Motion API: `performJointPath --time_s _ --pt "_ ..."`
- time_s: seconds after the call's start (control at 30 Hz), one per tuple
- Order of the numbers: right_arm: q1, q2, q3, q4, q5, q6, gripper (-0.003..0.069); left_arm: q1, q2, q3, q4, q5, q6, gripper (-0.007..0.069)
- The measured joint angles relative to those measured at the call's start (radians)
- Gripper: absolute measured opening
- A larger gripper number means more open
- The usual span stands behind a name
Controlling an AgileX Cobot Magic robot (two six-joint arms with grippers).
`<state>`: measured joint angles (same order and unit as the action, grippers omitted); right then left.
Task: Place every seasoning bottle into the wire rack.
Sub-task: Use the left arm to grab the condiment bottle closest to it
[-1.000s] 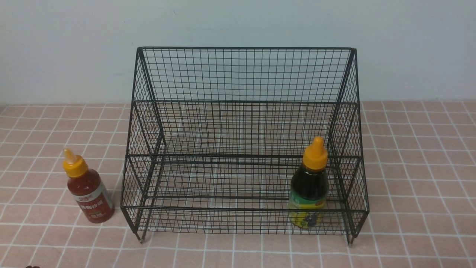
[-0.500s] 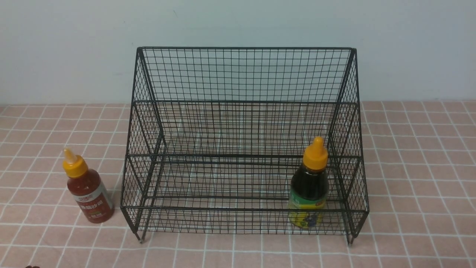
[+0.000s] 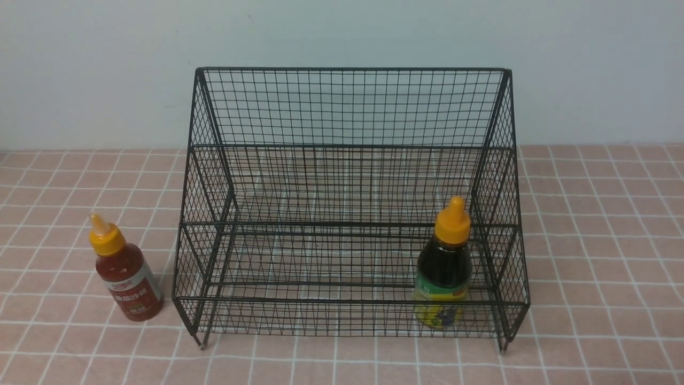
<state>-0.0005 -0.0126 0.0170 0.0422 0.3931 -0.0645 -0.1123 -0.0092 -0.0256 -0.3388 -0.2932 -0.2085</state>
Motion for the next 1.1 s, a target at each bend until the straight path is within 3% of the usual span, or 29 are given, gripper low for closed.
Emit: performJointPath --time_s 0.13,0.23,0.27,0.37,0.4,0.5,0.57,0.8,1.1 --pt "0.0 0.0 0.0 0.0 0.0 0.0 -0.0012 0.0 0.1 -0.19 -0.011 0.172 0.055 -0.0007" --pt "0.0 0.0 0.0 0.0 -0.001 0.0 -0.0012 0.0 0.306 -0.391 -0.011 0.474 0.133 -0.0007" --pt "0.0 0.0 0.0 0.0 -0.001 0.0 -0.0012 0.0 0.32 -0.404 -0.01 0.494 0.136 -0.0007" --pt "0.0 0.0 0.0 0.0 -0.001 0.0 -0.0012 0.0 0.598 -0.635 0.027 0.845 0.176 -0.0007" --pt "0.0 0.0 0.0 0.0 -0.001 0.0 -0.0012 0.0 0.614 -0.647 0.031 0.864 0.178 -0.0007" --pt "0.0 0.0 0.0 0.0 -0.001 0.0 -0.0012 0.0 0.871 -0.868 0.123 1.146 0.186 -0.0007" --pt "0.0 0.0 0.0 0.0 -0.001 -0.001 -0.0012 0.0 0.982 -0.949 0.176 1.252 0.186 -0.0007" --pt "0.0 0.0 0.0 0.0 -0.001 -0.001 -0.0012 0.041 1.301 -1.22 0.268 1.5 0.186 -0.0003" --pt "0.0 0.0 0.0 0.0 -0.001 -0.001 -0.0012 0.129 1.52 -1.369 0.286 1.521 0.192 0.0"
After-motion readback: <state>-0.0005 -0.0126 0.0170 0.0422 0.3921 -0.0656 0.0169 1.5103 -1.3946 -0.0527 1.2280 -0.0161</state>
